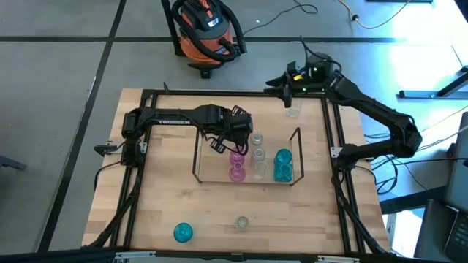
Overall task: Sort vases onto shelf
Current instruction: Put the violet vase aligned with the other violet vase on the shelf
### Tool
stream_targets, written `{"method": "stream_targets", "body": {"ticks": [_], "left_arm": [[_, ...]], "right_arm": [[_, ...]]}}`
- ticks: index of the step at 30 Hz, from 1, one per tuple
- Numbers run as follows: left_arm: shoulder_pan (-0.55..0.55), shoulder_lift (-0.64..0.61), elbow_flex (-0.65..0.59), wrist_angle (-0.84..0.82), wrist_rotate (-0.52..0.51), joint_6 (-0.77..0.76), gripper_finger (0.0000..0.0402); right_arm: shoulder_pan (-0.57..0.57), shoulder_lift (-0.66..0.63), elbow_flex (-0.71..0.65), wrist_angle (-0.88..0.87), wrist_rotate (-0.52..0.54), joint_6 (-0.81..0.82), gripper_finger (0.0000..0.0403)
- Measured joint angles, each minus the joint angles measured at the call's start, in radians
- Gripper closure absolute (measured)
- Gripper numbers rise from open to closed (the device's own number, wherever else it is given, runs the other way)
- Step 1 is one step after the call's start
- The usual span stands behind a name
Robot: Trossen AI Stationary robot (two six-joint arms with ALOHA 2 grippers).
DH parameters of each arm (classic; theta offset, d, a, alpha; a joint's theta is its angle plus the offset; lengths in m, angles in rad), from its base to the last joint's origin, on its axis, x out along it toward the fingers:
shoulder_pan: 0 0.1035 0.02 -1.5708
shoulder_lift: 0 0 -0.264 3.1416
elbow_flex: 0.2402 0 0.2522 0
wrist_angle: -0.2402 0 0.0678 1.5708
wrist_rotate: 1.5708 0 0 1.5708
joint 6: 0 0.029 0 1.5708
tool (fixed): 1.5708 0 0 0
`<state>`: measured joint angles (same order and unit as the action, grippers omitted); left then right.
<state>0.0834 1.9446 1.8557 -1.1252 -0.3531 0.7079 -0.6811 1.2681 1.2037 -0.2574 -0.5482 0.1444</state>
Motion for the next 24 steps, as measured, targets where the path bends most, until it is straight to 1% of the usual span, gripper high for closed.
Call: {"method": "stream_targets", "body": {"ticks": [3,6,14,17,21,24], "left_arm": [[0.0,0.0,0.0,-0.001,0.007,0.0,0.0396],[-0.002,0.0,0.0,-0.009,0.039,-0.006,0.0396],[-0.021,0.0,0.0,-0.012,0.061,-0.038,0.0396],[-0.021,0.0,0.0,-0.012,0.107,-0.052,0.0396],[-0.021,0.0,0.0,-0.014,0.11,-0.071,0.0396],[-0.022,0.0,0.0,-0.014,0.103,-0.073,0.0385]], "right_arm": [[0.0,-0.026,0.0,-0.035,0.024,-0.017,0.0217],[0.0,-0.043,0.0,-0.056,0.043,-0.026,0.0217],[0.0,-0.043,-0.001,-0.089,0.041,-0.027,0.0217],[0.0,-0.043,-0.001,-0.093,0.033,-0.027,0.0217],[0.0,-0.043,-0.001,-0.092,0.025,-0.022,0.0217],[0.0,-0.043,-0.001,-0.092,0.022,-0.022,0.0217]]}}
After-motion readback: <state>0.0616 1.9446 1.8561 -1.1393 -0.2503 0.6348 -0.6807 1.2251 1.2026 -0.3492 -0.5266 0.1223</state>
